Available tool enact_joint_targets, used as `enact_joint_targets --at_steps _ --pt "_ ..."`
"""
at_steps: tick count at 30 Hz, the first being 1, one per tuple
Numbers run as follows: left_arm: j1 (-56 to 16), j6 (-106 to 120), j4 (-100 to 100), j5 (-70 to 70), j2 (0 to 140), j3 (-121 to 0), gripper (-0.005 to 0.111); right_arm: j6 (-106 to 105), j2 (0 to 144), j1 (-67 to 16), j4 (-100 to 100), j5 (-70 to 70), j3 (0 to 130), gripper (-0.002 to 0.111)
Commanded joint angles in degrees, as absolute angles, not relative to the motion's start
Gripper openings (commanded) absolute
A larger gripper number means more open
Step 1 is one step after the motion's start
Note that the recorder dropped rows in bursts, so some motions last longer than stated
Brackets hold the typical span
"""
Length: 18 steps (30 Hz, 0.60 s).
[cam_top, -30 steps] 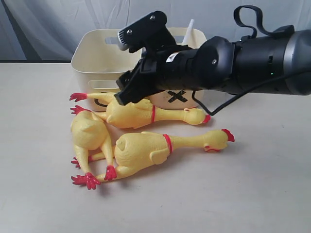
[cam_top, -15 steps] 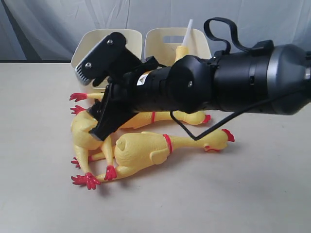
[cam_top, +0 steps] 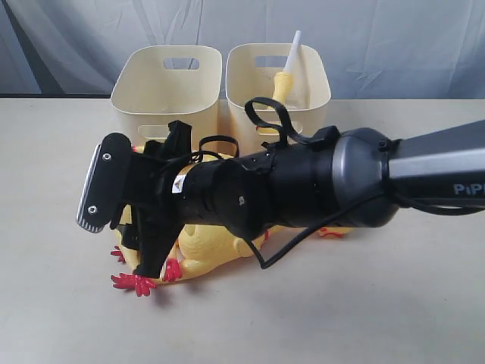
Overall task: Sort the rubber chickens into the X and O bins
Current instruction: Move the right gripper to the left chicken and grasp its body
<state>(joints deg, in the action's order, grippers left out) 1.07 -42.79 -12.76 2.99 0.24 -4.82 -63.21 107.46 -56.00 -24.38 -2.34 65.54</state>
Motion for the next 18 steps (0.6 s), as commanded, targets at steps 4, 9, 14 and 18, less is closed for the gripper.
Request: enact_joint_targets --at_steps 4,9,14,18 --pt "0.43 -42.83 -13.02 3.8 0.0 -5.02 0.0 -63.35 108.27 -56.06 -26.79 -4.31 66.03 0.069" --pt "0.43 -42.83 -13.02 4.08 0.0 -5.02 0.0 -63.35 108.03 -56.06 -28.98 -6.01 66.03 0.069" --pt "0.43 -42.83 -12.62 2.89 0.0 -3.64 0.0 -62.93 107.99 -56.06 -28.98 -6.14 66.03 0.069" --pt "0.43 -42.83 -12.73 1.11 0.0 -0.64 0.0 -62.93 107.99 -56.06 -28.98 -4.94 66.03 0.069"
